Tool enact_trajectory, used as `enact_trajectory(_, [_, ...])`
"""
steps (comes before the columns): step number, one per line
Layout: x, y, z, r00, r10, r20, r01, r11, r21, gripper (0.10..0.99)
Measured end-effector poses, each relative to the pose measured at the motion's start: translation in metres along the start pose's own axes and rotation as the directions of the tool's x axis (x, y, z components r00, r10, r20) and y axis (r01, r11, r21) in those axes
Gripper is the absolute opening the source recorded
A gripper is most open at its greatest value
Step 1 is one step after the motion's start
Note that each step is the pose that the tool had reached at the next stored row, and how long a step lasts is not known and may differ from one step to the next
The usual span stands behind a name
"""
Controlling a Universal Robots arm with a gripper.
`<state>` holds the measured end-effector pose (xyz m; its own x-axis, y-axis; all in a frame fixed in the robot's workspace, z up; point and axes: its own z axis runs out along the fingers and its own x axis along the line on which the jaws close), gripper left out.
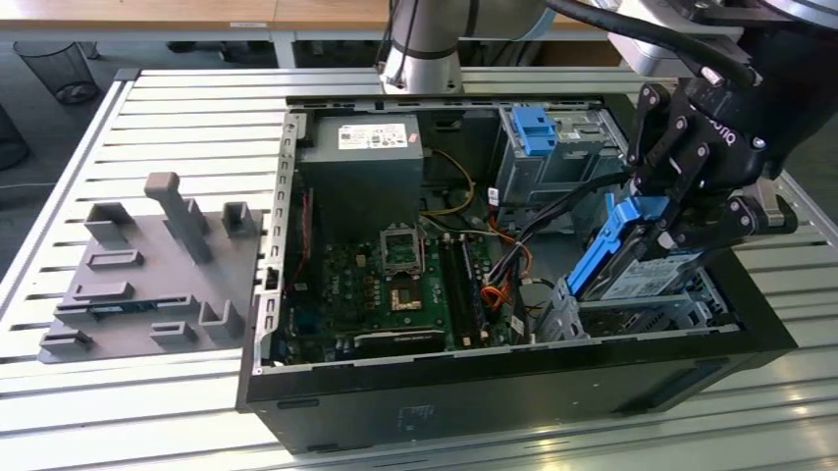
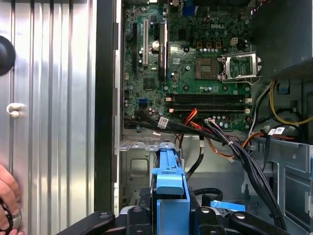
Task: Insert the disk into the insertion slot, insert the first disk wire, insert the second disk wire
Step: 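Insert the disk into the insertion slot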
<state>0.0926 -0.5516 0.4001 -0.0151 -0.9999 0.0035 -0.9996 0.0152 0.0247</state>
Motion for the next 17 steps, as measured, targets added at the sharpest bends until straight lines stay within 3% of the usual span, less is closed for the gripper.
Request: enact_trajectory(17, [-0.0001,-0.0004,0.0141,1.0,0.0,-0.0001,0.0,1.0,0.0,0.365])
